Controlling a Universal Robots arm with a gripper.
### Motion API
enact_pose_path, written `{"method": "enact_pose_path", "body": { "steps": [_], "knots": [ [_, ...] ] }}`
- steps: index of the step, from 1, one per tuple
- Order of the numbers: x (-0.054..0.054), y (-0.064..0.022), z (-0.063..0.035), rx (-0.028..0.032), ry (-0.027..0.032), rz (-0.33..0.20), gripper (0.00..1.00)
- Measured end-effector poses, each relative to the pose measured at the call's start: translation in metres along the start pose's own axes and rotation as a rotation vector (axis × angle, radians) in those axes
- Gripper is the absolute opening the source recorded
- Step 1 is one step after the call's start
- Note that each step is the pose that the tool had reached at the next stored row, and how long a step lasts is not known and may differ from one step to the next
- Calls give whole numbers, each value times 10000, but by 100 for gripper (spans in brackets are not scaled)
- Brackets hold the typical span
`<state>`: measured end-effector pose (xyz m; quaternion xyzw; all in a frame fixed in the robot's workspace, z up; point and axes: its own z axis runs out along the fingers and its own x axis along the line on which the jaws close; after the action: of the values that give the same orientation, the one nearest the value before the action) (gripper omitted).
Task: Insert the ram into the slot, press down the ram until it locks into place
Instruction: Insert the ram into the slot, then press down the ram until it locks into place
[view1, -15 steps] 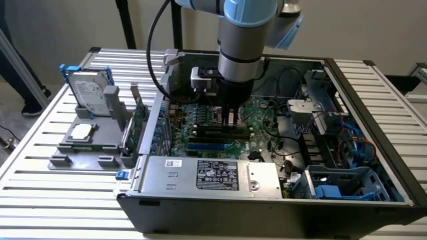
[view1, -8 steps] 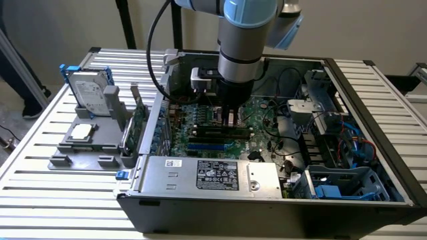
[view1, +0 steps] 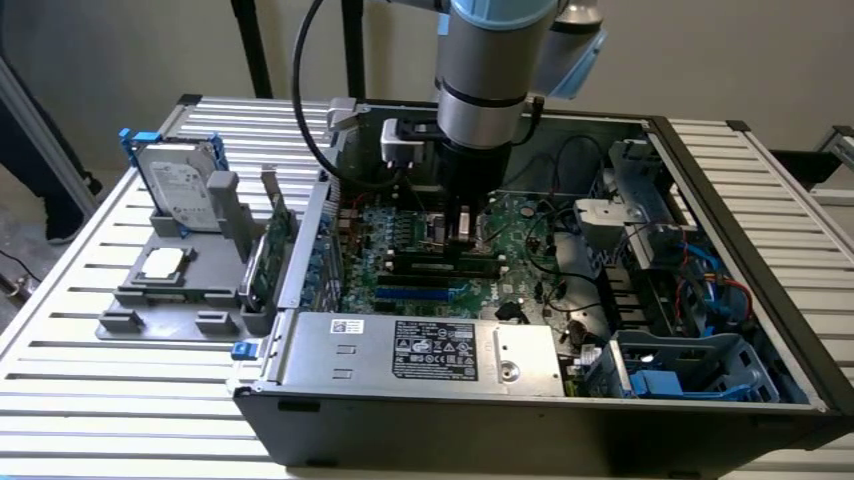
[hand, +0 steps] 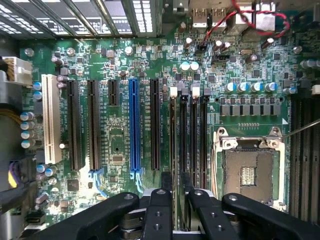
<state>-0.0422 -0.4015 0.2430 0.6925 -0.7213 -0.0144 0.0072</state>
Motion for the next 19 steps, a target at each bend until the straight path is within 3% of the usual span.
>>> {"method": "enact_pose_path", "body": {
  "steps": [2, 5, 19],
  "knots": [
    [0, 0, -23, 0, -2, 0, 21],
    [0, 0, -22, 1, -3, -1, 11],
    [0, 1, -23, 0, -4, 0, 11]
  ]
}}
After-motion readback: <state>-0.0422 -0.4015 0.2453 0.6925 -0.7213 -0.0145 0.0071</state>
